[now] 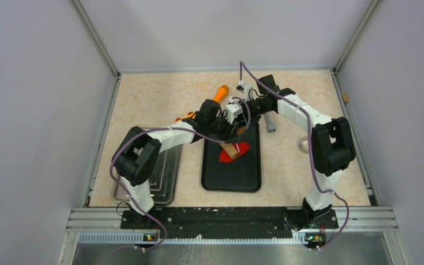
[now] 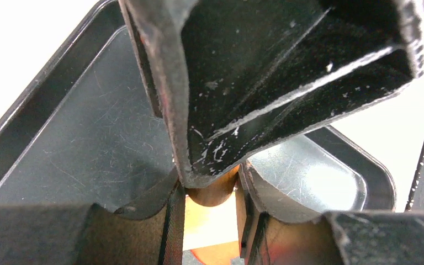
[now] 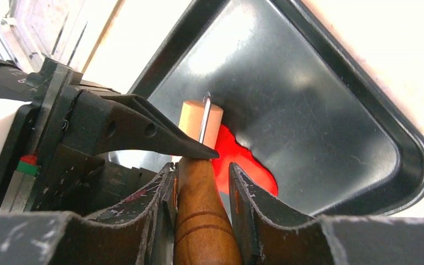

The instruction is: Roll out the dumpling wrappers from the dough

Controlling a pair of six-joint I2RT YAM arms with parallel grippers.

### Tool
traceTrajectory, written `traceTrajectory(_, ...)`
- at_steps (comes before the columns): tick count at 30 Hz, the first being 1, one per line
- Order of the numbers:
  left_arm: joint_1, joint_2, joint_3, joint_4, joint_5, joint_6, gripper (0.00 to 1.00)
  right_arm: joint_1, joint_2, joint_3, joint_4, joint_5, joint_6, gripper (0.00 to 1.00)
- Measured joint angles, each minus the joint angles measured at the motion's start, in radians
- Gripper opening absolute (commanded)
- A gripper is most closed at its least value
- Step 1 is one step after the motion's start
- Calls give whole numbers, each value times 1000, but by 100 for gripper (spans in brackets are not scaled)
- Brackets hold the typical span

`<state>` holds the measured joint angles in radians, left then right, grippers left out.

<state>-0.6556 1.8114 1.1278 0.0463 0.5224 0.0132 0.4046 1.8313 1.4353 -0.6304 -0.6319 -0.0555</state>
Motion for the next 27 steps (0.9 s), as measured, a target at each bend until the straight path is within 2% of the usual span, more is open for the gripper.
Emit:
traceTrajectory(6,28,-10,-43,41,36,-26,0,9,21,0,38,-28,6,0)
traceTrajectory(16,52,-120,-176,31,34,-33,0,81,28,-29,85,-53,43,0)
traceTrajectory(22,46,-147,-172,-31,40,-24,0,91,18,-27,48,-52,68,0)
traceTrajectory(27,8,-159,-107,-77,41,18,0,79,-66,-28,-18,-16,50,0)
